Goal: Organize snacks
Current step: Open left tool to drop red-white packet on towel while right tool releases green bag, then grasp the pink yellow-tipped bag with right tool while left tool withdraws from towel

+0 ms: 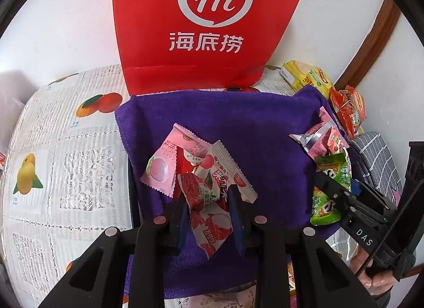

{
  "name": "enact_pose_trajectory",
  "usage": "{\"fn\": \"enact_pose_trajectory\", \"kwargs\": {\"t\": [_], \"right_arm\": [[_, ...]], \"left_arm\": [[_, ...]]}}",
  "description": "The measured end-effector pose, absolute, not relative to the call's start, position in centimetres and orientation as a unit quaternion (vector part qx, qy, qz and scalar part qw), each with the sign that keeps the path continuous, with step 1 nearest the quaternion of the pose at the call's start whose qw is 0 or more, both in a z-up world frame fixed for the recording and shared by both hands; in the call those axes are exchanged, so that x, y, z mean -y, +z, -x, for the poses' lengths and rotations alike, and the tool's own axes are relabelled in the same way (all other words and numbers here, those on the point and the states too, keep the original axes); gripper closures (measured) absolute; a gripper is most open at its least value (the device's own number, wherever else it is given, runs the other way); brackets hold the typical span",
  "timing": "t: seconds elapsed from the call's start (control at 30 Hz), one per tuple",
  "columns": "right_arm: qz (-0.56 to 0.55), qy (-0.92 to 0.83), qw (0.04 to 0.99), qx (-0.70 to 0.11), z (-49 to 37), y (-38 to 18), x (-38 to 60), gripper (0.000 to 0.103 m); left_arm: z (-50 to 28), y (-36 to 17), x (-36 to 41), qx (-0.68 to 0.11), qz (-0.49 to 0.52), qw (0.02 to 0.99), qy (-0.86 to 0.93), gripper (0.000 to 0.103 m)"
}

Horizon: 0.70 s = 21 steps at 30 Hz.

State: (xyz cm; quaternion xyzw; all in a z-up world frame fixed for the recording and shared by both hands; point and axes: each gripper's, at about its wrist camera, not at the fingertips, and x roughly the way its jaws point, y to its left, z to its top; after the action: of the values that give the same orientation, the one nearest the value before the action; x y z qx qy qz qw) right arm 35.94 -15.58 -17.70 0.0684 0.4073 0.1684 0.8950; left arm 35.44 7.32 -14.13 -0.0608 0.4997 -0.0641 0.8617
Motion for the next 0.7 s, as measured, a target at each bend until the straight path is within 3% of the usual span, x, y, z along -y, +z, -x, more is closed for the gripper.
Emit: {"fn": "enact_pose_trajectory", "kwargs": {"t": [0.13,0.2,0.23,0.37,0.5,0.7], "right_arm": [[-0.054,0.169,0.899,-0.400,-35.7,-17.4,15.2,0.057],[-0.047,0.166,0.903,-0.393,-35.6,-17.2,15.0,0.041],[-0.047,0.165,0.906,-0.387,-35.4,-17.0,15.0,0.039],[-0.049,0.174,0.914,-0.364,-34.7,-16.1,15.1,0.038],[-0.062,0.187,0.916,-0.349,-33.9,-15.2,15.4,0.038],[-0.073,0.202,0.906,-0.365,-31.3,-13.8,15.5,0.038]], "left_arm": [[-35.6,-14.1,-7.8,-0.508,0.074,0.856,-0.065,0.076],[-35.5,-14.1,-7.9,-0.510,0.075,0.855,-0.066,0.075],[-35.5,-14.1,-8.0,-0.510,0.074,0.854,-0.065,0.075],[-35.4,-13.9,-8.0,-0.514,0.071,0.852,-0.067,0.074],[-35.2,-13.2,-7.7,-0.509,0.068,0.854,-0.076,0.051],[-33.4,-11.2,-7.9,-0.487,0.071,0.868,-0.068,0.047]]}}
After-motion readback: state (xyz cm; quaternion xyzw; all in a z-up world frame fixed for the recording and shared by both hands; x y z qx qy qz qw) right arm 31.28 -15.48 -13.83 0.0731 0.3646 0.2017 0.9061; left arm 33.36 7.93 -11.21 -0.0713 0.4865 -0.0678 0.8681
